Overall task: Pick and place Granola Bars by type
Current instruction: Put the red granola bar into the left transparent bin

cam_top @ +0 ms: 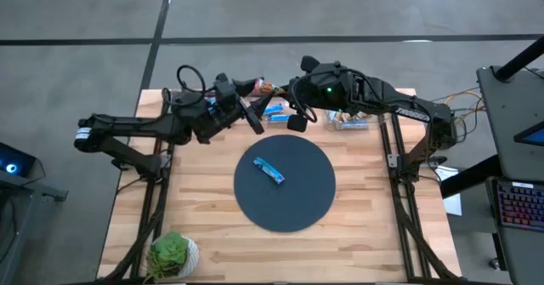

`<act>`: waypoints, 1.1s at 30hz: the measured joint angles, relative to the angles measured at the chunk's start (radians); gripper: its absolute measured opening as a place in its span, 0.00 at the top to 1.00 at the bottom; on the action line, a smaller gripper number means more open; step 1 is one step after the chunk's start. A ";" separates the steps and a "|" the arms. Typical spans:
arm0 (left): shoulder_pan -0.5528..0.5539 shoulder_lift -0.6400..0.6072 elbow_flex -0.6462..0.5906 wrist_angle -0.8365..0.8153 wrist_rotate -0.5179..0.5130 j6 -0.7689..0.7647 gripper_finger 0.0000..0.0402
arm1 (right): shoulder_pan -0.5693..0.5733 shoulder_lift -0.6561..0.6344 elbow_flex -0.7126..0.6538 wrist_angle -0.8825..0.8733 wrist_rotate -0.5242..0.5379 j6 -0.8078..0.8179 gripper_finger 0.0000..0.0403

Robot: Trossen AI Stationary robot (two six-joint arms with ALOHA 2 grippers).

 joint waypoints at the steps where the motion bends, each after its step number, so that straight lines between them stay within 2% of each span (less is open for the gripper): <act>1: 0.000 0.004 0.006 -0.003 0.000 0.011 0.43 | 0.000 0.000 0.000 0.000 0.000 0.000 0.89; 7: 0.000 0.030 0.037 -0.008 -0.001 0.056 0.46 | 0.000 0.000 0.000 0.000 0.000 0.000 0.89; 28: 0.000 0.034 0.043 -0.059 -0.016 0.057 0.80 | 0.000 0.000 0.000 0.000 -0.001 -0.016 0.89; 33: 0.000 0.034 0.043 -0.060 -0.016 0.063 0.84 | -0.001 0.000 0.000 0.000 -0.001 -0.019 0.89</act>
